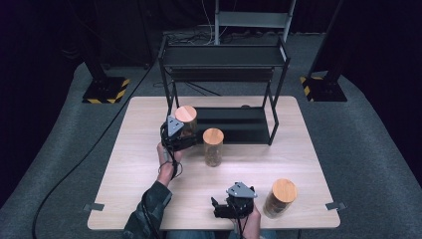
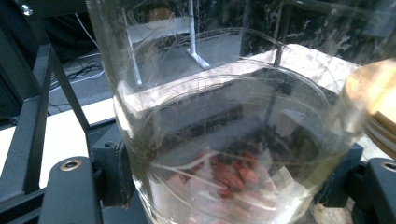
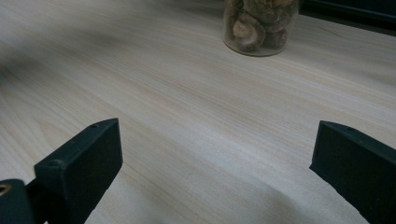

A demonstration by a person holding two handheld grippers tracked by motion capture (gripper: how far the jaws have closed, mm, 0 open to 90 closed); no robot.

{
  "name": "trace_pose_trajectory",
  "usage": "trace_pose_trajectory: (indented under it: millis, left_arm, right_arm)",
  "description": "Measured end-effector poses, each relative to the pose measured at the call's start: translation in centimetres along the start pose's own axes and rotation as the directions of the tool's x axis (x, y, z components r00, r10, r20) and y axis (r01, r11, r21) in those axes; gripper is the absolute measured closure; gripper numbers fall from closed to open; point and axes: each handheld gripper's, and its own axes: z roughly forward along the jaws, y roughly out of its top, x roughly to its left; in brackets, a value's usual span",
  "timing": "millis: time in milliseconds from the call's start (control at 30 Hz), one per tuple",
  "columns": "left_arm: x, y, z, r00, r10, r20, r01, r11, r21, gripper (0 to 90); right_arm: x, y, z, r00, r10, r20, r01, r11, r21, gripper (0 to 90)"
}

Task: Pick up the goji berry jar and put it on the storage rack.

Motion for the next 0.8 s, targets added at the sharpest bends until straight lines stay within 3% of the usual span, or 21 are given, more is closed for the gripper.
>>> trace_pose_trajectory:
  millis: [800]
  left_arm:
    - [0.3,-0.2,1.9,0.9999,-0.005,-0.014,0.006,0.9999,0.016,24.7]
  right_arm:
    - [0.0,0.0,0.0,1.0,-0.002,-0.001,0.002,1.0,0.0,0.9]
